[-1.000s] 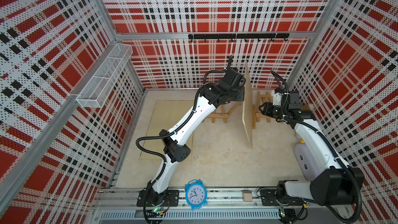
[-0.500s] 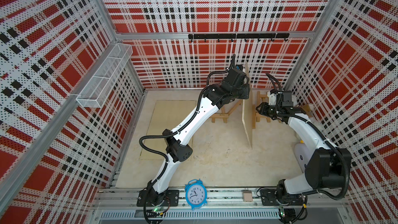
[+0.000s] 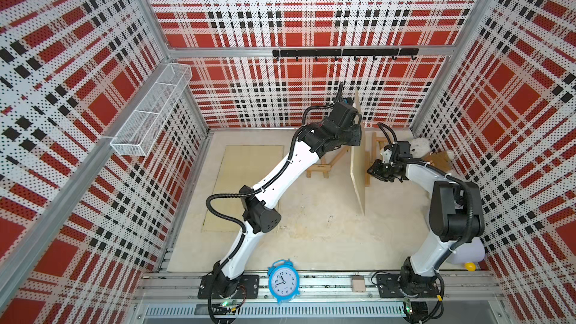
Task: Disassemble the easel
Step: Move the easel to the center of the board.
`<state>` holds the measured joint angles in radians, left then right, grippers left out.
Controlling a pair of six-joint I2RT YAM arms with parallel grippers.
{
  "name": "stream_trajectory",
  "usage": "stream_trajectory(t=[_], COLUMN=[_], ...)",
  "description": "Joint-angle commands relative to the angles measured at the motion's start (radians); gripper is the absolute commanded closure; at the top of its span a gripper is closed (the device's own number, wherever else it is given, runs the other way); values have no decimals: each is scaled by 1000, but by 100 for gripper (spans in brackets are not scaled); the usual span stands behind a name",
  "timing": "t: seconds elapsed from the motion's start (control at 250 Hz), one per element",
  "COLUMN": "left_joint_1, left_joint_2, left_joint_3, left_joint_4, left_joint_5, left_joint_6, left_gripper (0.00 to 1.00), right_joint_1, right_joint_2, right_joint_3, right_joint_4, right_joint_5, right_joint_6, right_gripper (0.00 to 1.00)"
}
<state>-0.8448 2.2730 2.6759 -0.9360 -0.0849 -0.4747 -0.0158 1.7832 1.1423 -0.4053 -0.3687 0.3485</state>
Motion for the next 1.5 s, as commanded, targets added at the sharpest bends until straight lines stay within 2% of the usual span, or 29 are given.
stream_trajectory(t=[0.0, 0.144, 0.312, 0.664, 0.98, 1.309, 1.497], left_joint_1=[-2, -2, 3, -25, -49, -87, -106], left_joint_2=[1, -4, -10, -29, -118, -157, -199], left_joint_3=[28, 27, 26, 23, -58, -64, -113], left_joint_4=[-23, -40, -58, -100, -110, -143, -159], left_joint_5=[8, 10, 7, -18, -58, -89, -120], left_joint_6=[-14, -18, -31, -42, -35, -21, -15], left_gripper=[56, 58, 62, 63, 63, 63, 62], right_joint_1=[-1, -6, -7, -10, -10, -10, 2], right_joint_2=[24, 46, 31, -23, -88, -203, -275], right_joint_3=[-8, -36, -104, -176, -217, -336, -417], right_joint_4=[80, 109, 141, 83, -10, -38, -64], right_joint_5=[-44, -67, -114, -111, -102, -124, -125], right_joint_6=[14, 18, 11, -75, -103, -100, -108], right_gripper=[70, 75, 86, 97, 100, 100, 100])
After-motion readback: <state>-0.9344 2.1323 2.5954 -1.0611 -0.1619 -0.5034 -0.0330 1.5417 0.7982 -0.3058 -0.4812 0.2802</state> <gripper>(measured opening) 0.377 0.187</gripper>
